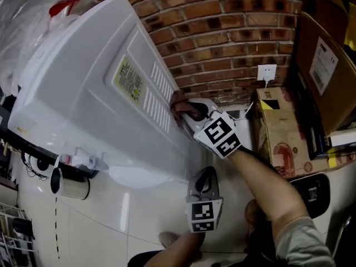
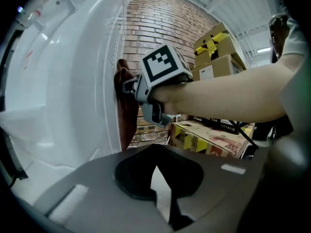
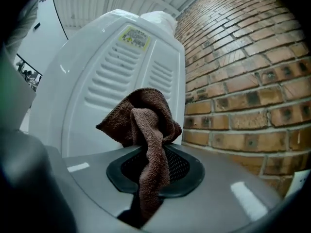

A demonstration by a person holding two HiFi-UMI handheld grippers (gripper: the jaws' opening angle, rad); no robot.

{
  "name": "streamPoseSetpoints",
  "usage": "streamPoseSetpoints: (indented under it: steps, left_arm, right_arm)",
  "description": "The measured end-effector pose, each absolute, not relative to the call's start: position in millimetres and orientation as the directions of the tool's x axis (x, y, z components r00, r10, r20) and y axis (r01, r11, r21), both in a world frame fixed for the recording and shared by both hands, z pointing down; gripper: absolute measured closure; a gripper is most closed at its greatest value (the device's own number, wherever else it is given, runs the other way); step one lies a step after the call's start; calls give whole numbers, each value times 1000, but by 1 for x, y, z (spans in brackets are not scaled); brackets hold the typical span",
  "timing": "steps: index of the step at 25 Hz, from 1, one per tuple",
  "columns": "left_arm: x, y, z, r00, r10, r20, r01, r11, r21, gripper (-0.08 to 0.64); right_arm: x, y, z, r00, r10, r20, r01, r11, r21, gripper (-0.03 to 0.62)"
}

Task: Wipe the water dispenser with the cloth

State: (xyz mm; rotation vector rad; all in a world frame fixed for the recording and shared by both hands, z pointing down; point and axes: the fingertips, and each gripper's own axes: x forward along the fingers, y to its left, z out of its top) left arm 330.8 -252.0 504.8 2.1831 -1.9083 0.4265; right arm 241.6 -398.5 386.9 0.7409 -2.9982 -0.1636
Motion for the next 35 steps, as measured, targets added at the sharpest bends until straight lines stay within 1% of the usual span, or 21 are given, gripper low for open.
streamPoseSetpoints:
  steps: [5, 10, 16, 21, 28, 32, 35]
  left_arm:
    - [340, -258, 540, 136, -915, 380, -987, -160, -31, 560]
    - [336, -257, 576, 115, -894, 434, -990, -139, -24, 560]
    - [341, -251, 602, 116, -874, 472, -992, -128, 8, 560]
    - [339, -246, 615, 113, -862, 495, -992, -124, 11, 560]
    - [330, -245, 627, 54, -850, 524, -995, -93, -47, 560]
    - [337, -254, 609, 57, -866, 496, -994, -97, -54, 560]
    - [343, -262, 570, 65, -895, 441, -989, -117, -92, 560]
  right_arm:
    - [238, -401, 481, -875, -440, 201, -438, 897, 59, 518]
    - [237, -399, 568, -828, -402, 390, -421, 906, 41, 518]
    - [237, -386, 644, -764, -329, 555, -378, 925, 28, 518]
    - [236, -382, 680, -731, -311, 608, -399, 917, -11, 517]
    - [237, -375, 700, -717, -237, 655, -401, 910, -109, 518]
    - [240, -378, 688, -707, -234, 667, -362, 930, -58, 514]
    - [247, -389, 651, -737, -281, 615, -372, 928, -21, 514]
